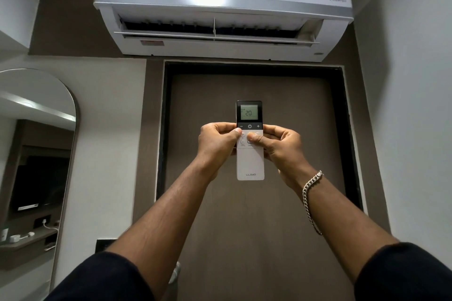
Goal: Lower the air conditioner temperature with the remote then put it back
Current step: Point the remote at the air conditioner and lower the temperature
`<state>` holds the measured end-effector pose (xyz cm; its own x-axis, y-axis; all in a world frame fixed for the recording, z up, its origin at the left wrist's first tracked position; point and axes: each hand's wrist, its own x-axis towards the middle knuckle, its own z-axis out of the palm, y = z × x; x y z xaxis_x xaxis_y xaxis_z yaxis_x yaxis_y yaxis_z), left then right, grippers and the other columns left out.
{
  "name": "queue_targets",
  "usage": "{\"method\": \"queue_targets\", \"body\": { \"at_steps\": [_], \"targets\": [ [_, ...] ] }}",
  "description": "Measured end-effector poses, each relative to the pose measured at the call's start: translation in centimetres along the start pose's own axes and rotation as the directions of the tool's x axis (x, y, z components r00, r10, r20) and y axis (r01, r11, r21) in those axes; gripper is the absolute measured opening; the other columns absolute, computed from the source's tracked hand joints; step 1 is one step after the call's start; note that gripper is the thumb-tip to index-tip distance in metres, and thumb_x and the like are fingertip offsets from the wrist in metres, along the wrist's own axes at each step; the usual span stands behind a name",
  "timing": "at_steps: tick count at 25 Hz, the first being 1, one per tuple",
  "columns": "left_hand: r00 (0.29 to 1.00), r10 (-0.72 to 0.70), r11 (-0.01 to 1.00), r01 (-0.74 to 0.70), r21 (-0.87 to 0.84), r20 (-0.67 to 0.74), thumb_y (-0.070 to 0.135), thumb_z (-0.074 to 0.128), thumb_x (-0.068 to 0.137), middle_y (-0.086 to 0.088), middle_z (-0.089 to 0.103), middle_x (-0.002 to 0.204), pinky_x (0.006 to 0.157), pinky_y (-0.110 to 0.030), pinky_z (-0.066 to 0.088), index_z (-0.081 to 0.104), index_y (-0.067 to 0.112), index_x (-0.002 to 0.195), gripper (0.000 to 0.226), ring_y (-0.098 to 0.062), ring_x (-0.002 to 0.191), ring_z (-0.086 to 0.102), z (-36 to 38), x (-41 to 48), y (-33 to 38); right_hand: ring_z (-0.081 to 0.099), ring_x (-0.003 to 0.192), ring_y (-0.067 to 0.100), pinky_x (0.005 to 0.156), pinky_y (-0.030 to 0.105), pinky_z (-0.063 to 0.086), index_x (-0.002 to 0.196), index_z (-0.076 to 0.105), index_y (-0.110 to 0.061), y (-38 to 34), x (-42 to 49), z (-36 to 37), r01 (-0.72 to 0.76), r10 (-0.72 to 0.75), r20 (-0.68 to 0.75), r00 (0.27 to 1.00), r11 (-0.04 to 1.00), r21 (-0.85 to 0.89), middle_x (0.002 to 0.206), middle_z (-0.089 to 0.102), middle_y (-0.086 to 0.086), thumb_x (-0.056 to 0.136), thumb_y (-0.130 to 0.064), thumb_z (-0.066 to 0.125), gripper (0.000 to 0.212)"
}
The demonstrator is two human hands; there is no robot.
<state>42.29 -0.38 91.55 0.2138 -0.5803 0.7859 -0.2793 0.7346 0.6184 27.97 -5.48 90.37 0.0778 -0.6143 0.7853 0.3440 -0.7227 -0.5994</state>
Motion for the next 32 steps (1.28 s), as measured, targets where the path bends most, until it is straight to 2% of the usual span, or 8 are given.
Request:
{"method": "queue_targets", "body": {
  "at_steps": [5,8,12,14,18,25,32],
  "targets": [
    [1.0,0.019,1.0,-0.019,0.011,-0.023,0.023,0.066,0.086,-0.013,0.074,0.097,0.064,-0.029,0.061,0.066,0.006,0.101,0.024,-0.019,0.083,0.074,-0.1,-0.1,0.2,0.076,0.089,0.024,0.072,0.032,0.062,0.108,0.067,-0.003,-0.3,-0.2,0.2,0.006,-0.006,0.013,1.0,1.0,0.004,0.102,0.076,0.014,0.073,-0.01,0.081,0.039],
    [0.998,0.008,1.0,-0.006,0.028,-0.06,0.024,0.066,0.085,-0.015,0.073,0.098,0.071,-0.039,0.062,0.065,0.003,0.103,0.028,-0.024,0.086,0.073,0.0,-0.1,0.4,0.076,0.088,0.023,0.07,0.029,0.062,0.106,0.068,-0.004,-0.5,-0.5,0.4,0.012,-0.012,0.029,0.999,1.0,0.007,0.102,0.076,0.014,0.074,-0.009,0.08,0.035],
    [0.994,0.004,1.0,-0.001,0.023,-0.11,0.019,0.065,0.082,-0.013,0.072,0.088,0.066,-0.039,0.062,0.066,0.011,0.081,0.008,-0.025,0.081,0.074,0.0,-0.2,0.8,0.075,0.091,0.026,0.071,0.03,0.062,0.109,0.067,-0.002,-0.8,-0.9,0.7,0.019,-0.019,0.05,0.999,1.0,-0.006,0.103,0.076,0.016,0.075,-0.007,0.079,0.036],
    [0.993,0.016,0.999,-0.012,0.04,-0.121,0.018,0.064,0.081,-0.01,0.071,0.083,0.064,-0.038,0.062,0.064,0.014,0.074,0.008,-0.024,0.079,0.073,0.0,-0.2,1.1,0.075,0.091,0.027,0.071,0.03,0.062,0.109,0.067,-0.001,-0.9,-1.1,0.8,0.022,-0.022,0.05,0.999,1.0,0.003,0.103,0.075,0.016,0.075,-0.006,0.078,0.036],
    [0.99,0.026,0.998,-0.017,0.06,-0.137,0.022,0.064,0.084,-0.011,0.07,0.086,0.068,-0.039,0.062,0.063,0.012,0.081,0.01,-0.024,0.082,0.072,0.1,-0.4,1.3,0.074,0.093,0.028,0.075,0.032,0.062,0.111,0.066,0.0,-1.3,-1.2,0.8,0.022,-0.022,0.051,0.998,1.0,-0.003,0.105,0.075,0.017,0.076,-0.007,0.078,0.037],
    [0.992,0.015,0.999,-0.01,0.044,-0.127,0.022,0.064,0.085,-0.013,0.071,0.091,0.063,-0.03,0.06,0.065,0.006,0.094,0.019,-0.024,0.084,0.072,0.1,-0.6,1.3,0.075,0.091,0.025,0.071,0.03,0.062,0.11,0.066,-0.001,-1.6,-1.2,0.7,0.022,-0.021,0.062,0.998,1.0,-0.01,0.104,0.075,0.016,0.075,-0.008,0.078,0.037],
    [0.987,0.039,0.998,-0.031,0.051,-0.156,0.023,0.065,0.084,-0.013,0.072,0.097,0.076,-0.045,0.061,0.067,0.009,0.095,0.018,-0.026,0.087,0.072,0.4,-0.7,1.2,0.076,0.087,0.022,0.068,0.028,0.061,0.11,0.067,-0.004,-1.5,-1.3,0.7,0.025,-0.025,0.061,0.998,1.0,0.003,0.104,0.076,0.014,0.076,-0.008,0.078,0.036]
  ]
}}
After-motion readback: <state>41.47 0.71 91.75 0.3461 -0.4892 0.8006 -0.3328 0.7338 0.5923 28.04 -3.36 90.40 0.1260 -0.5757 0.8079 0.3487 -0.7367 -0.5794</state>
